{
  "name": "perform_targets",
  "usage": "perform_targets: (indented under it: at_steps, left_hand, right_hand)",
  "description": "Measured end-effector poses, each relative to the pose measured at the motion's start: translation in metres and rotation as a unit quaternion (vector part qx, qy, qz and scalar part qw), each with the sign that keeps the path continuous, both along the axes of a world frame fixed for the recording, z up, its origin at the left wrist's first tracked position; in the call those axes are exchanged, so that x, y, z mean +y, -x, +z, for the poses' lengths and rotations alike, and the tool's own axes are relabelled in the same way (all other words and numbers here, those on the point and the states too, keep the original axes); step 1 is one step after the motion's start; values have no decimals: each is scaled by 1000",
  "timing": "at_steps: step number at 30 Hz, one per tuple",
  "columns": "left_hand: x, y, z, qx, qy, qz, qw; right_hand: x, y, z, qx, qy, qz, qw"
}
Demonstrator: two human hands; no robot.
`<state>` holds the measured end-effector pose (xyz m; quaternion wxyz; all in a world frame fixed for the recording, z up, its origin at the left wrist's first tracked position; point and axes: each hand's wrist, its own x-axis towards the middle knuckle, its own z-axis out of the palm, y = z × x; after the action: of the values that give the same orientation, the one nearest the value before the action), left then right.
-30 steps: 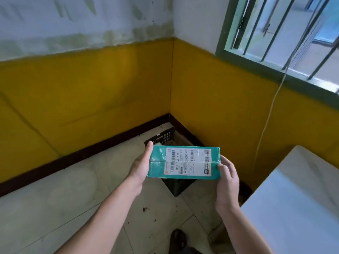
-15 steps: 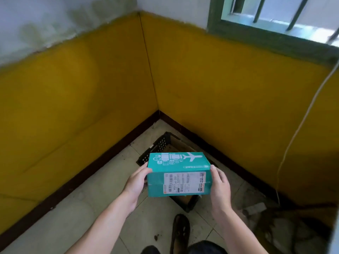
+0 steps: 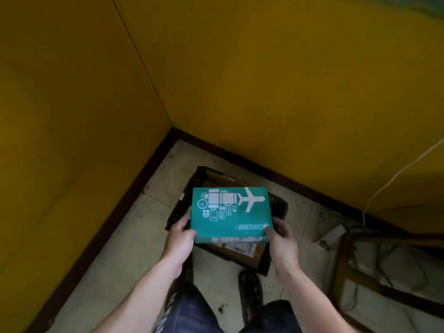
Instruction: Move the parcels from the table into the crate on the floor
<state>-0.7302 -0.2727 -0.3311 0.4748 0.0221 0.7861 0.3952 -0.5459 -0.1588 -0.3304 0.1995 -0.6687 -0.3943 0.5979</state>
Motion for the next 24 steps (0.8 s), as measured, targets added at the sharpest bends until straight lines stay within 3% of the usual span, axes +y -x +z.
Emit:
perform_targets:
  at_steps: [9,24]
  left_hand:
    - [34,104,-106,-82,42,-90,992]
    - [120,159,-358,-82,73,-176,978]
  right_hand:
    - [-2,101,-106,-88,51,-77,992]
    - [56,133,-367,-115,101,31,988]
